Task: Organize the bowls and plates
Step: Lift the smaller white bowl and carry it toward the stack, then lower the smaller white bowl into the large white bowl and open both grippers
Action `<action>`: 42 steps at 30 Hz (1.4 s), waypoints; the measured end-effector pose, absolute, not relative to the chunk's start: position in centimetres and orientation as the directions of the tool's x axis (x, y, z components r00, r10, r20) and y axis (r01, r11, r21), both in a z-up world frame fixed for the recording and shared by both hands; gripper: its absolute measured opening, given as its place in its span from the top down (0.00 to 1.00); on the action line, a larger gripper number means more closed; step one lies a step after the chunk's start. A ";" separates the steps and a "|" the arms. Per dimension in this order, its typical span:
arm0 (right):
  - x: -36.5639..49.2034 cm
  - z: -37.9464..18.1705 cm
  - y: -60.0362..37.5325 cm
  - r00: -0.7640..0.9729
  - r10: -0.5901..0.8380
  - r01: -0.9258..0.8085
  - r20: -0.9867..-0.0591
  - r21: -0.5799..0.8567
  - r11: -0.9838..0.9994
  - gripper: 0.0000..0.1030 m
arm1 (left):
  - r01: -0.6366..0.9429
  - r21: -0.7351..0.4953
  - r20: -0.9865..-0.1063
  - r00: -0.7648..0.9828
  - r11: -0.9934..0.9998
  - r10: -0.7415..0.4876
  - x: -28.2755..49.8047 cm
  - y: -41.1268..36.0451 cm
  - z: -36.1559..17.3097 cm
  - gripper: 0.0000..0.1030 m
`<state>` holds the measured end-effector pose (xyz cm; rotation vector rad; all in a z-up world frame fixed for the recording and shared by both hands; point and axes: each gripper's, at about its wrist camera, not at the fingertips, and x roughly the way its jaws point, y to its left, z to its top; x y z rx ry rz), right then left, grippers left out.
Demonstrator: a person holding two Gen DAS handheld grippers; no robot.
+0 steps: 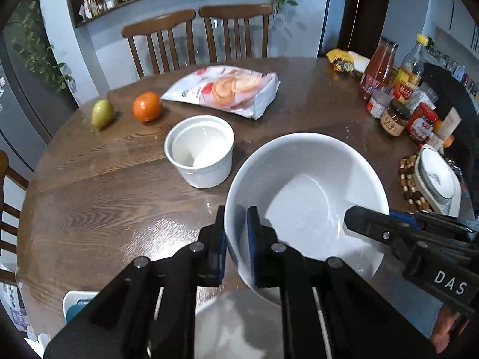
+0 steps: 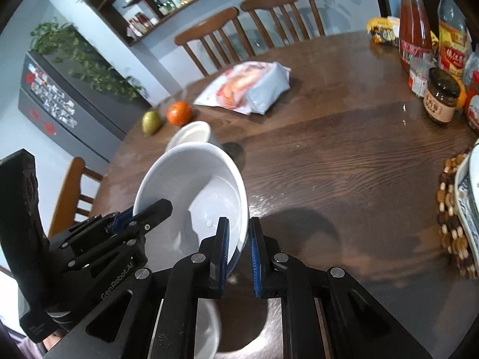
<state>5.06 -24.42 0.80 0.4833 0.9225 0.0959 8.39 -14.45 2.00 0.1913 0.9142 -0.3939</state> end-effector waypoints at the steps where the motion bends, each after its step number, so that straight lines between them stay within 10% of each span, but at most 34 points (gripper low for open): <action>1: 4.5 1.3 -24.1 0.614 0.286 0.115 -0.735 0.442 0.890 0.86 | 0.409 0.001 -0.793 0.556 0.912 -0.249 7.8 -14.1 2.4 0.89; 42: -0.5 -2.6 -15.9 0.421 0.241 0.085 -0.875 0.303 0.949 0.86 | 0.431 -0.016 -0.877 0.428 0.902 -0.220 1.8 -8.3 -2.5 0.79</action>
